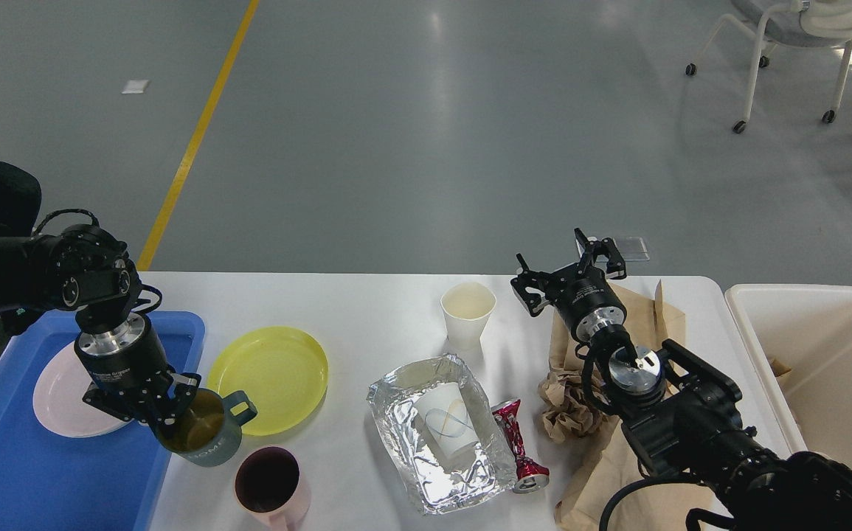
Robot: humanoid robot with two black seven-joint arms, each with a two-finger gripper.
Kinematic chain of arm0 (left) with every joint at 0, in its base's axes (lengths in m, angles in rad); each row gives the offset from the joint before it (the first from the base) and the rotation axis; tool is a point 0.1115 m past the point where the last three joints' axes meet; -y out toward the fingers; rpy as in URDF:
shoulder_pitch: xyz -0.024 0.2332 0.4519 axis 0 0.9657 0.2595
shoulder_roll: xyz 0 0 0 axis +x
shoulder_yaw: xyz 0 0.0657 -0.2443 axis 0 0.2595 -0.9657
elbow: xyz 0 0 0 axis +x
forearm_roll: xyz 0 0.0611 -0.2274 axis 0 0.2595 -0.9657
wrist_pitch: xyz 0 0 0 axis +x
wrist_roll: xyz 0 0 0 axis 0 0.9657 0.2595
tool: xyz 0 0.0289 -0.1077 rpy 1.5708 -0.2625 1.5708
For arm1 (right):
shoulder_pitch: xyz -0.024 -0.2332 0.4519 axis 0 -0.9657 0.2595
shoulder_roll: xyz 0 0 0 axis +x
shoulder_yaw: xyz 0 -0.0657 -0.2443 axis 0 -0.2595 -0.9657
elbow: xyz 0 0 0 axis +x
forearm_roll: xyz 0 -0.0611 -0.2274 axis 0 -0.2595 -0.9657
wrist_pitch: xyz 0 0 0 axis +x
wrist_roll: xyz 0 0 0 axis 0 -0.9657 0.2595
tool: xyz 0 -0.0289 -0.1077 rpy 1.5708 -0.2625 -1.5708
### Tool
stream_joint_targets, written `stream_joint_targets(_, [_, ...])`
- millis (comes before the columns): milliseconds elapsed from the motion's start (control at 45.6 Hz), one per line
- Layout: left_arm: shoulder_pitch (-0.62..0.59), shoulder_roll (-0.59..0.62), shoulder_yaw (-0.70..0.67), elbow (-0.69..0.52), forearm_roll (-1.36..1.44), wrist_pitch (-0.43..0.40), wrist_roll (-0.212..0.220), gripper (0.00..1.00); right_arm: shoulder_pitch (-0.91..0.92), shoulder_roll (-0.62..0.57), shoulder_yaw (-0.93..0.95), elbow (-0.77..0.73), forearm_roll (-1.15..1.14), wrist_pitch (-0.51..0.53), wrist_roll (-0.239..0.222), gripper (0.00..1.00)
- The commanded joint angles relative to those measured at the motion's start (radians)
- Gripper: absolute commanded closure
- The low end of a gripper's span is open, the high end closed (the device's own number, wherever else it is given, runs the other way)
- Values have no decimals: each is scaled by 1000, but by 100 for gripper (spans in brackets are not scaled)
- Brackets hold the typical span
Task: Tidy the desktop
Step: 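Grasp the green glass mug with the left gripper, then carry the green mug to the tray corner nearest the robot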
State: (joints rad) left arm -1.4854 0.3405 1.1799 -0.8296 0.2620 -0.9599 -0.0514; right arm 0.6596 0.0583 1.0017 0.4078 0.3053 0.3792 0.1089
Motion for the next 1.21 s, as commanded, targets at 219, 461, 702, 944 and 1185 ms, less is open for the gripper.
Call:
stream_joint_targets(219, [-118, 156, -2, -28, 0, 0, -13, 100, 0, 0, 0, -1, 0, 0, 0, 0])
stream_joint_targets(461, [-128, 279, 6, -25, 0, 0, -13, 100, 0, 0, 0, 0, 0, 1, 0, 0])
stream_joint_targets(702, [-89, 456, 4, 1, -9, 0, -15, 100, 0, 0, 0, 0, 0, 0, 0, 0])
stream_joint_targets(944, [29, 496, 9, 14, -9, 0, -42, 100, 0, 0, 0, 0, 0, 1, 0, 0])
stream_joint_targets(1185, [106, 512, 44, 58, -7, 0, -56, 100, 0, 0, 0, 0, 0, 1, 0, 0])
